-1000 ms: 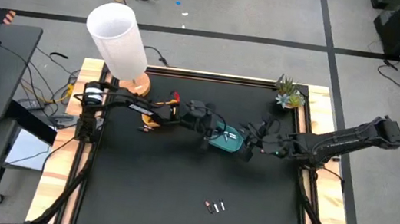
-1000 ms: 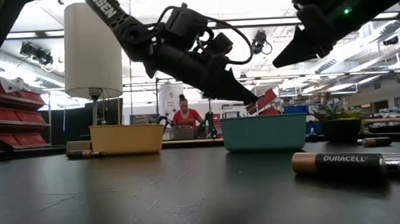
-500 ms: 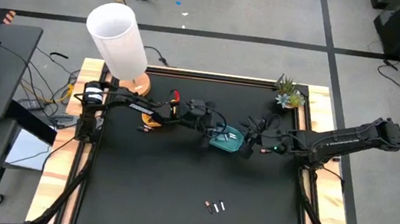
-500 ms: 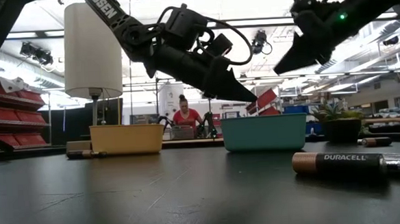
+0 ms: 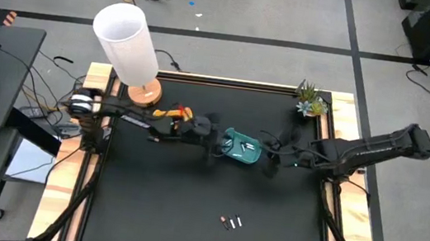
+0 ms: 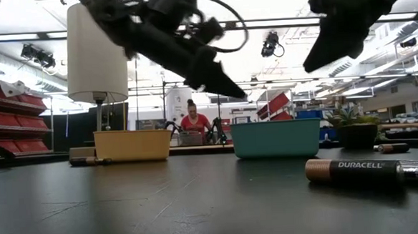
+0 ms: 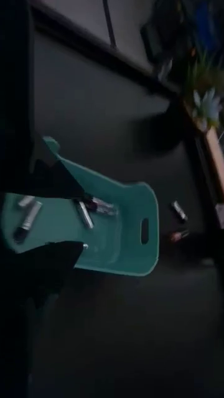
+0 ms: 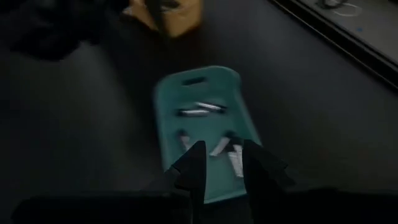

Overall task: Sort batteries
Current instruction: Put the silver battery into the blue bin

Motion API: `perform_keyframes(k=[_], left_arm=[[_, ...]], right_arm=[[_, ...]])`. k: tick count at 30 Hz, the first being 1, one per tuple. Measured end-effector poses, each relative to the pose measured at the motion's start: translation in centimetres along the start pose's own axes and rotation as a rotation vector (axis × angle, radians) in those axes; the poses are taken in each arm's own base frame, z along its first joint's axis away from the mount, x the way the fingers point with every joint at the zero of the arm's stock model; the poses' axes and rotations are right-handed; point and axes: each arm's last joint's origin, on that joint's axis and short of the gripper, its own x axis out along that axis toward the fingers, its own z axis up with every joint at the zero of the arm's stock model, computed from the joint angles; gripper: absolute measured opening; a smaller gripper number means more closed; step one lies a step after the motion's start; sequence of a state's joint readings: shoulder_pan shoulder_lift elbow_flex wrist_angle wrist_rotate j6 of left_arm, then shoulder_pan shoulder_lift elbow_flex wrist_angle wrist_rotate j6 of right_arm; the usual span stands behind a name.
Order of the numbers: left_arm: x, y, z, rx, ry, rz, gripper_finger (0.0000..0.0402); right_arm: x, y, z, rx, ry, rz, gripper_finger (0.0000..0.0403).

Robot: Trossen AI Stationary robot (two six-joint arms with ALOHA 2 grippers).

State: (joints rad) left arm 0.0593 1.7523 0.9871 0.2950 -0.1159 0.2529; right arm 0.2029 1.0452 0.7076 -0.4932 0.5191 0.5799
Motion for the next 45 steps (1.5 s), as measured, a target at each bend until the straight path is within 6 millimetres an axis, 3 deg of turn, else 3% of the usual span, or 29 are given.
perform_keyframes(k=[5, 10, 14, 19, 34, 45], left_arm=[[-3.5, -1.5, -1.7, -0.057, -0.061, 0.043, 0.0136], [-6.1, -3.1, -3.4, -0.175, -0.165, 0.010, 0.0136], [-6.8, -4.1, -4.6, -0.237, -0.174, 0.010, 0.0136], [-7.1, -4.9, -4.7, -0.320, -0.176, 0.057, 0.0136], [-7.7, -6.5, -4.0, -0.437, -0.230, 0.015, 0.0136], [-8.3, -8.3, -3.8, -0.413, -0.233, -0.049, 0.0136]], right_arm=[[-0.4, 1.4, -0.8, -0.011, 0.025, 0.078, 0.0091], [0.8, 4.8, -1.8, -0.057, 0.045, 0.247, 0.0090], [2.2, 7.8, -3.5, -0.114, 0.092, 0.384, 0.0090], [3.0, 10.6, -5.7, -0.152, 0.110, 0.458, 0.0089], [1.6, 18.6, -8.0, -0.087, 0.176, 0.168, 0.0089], [2.0, 20.0, -11.8, 0.070, 0.275, 0.072, 0.0099]])
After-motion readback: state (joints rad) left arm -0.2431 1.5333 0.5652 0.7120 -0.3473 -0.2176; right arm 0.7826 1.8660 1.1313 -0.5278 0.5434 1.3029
